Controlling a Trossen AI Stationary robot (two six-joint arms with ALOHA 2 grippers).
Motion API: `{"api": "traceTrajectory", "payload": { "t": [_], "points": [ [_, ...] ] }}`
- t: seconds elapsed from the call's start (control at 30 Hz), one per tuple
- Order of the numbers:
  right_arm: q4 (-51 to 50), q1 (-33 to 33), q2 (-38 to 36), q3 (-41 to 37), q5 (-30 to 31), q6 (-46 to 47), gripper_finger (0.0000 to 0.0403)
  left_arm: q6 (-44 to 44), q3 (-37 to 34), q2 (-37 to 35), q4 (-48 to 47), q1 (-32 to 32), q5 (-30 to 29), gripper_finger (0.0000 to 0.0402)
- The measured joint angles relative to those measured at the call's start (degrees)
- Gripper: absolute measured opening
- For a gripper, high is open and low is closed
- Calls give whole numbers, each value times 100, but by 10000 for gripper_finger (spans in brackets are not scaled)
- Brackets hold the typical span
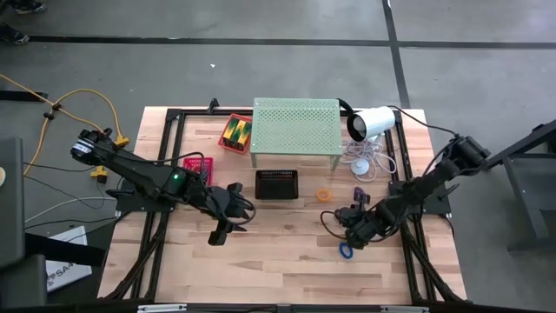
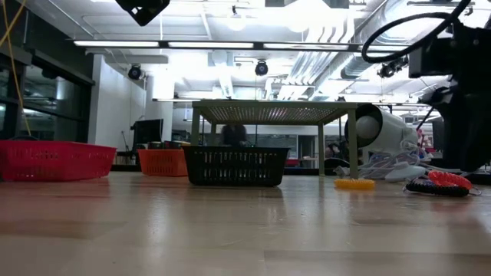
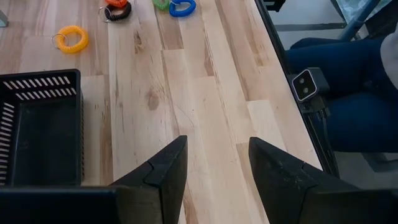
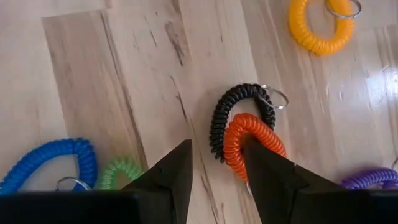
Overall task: Pick & Place Office Desk Supplies
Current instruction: Put the orange spring rubber band into the black bin on the shelf
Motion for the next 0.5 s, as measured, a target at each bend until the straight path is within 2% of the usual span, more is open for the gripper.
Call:
{"api": "traceTrajectory", "payload": {
  "t": [0.5],
  "points": [
    [21, -54, 399, 0, 202, 181, 133, 0, 0, 0, 1, 1, 1, 166]
  ]
}}
